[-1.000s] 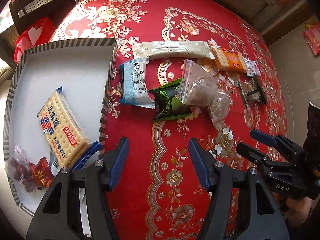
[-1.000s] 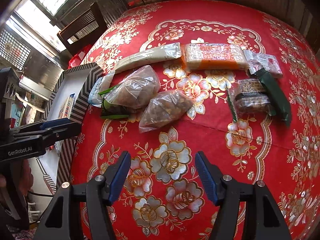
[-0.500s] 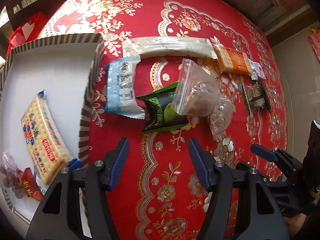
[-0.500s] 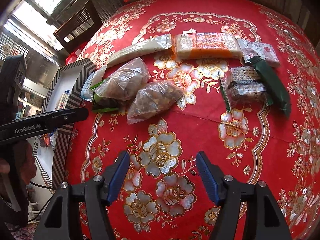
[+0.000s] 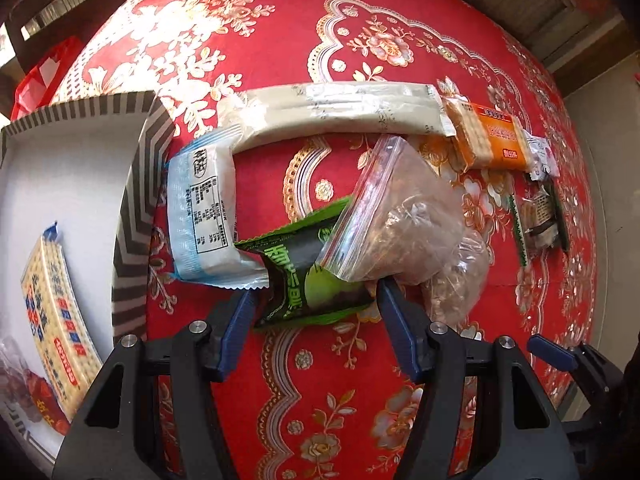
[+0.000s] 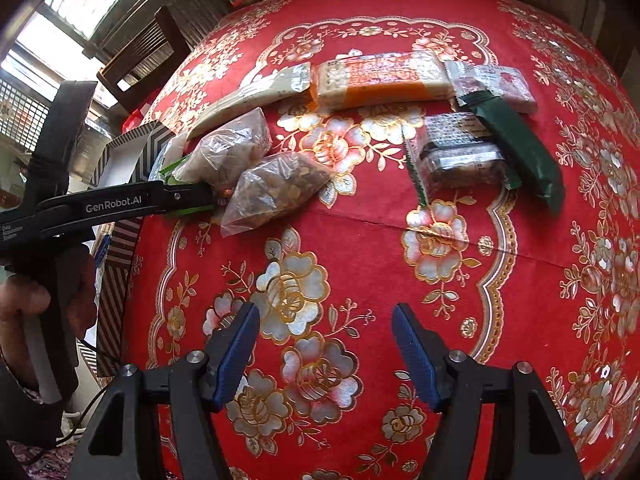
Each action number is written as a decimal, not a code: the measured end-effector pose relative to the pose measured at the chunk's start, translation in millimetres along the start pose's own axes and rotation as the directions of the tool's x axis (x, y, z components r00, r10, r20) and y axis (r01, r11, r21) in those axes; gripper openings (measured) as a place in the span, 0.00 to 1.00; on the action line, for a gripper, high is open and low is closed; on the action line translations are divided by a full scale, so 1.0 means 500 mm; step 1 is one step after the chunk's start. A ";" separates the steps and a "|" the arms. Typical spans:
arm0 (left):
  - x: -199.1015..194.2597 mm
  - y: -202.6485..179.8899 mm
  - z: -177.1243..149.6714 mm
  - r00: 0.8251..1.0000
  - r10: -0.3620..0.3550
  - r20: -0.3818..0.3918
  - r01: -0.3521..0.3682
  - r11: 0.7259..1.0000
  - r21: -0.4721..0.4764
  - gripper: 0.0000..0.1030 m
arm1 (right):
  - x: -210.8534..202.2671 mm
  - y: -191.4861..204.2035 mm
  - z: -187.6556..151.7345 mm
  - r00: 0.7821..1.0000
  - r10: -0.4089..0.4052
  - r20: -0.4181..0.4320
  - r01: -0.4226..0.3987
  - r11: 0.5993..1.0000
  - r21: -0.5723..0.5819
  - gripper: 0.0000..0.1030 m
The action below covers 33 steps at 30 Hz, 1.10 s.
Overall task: Organize snacks
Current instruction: 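Grasp the green-black snack pouch with left tool while right tool grasps clear nut bag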
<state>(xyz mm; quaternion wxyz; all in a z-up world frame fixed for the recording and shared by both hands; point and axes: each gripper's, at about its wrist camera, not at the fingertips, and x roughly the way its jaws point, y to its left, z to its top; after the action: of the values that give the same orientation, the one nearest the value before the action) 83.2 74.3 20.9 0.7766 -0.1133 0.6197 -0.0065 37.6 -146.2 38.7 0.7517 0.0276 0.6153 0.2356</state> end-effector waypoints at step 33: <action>-0.104 0.046 -0.117 0.998 -0.019 0.056 0.016 0.999 0.050 0.31 | 0.115 0.171 0.158 0.992 -0.058 0.116 0.103 0.891 -0.441 0.68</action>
<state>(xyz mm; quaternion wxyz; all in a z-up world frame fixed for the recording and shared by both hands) 11.9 94.9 54.7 0.7963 -0.0994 0.5962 -0.0254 91.9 -28.6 33.7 0.7769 -0.1594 0.5071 0.3375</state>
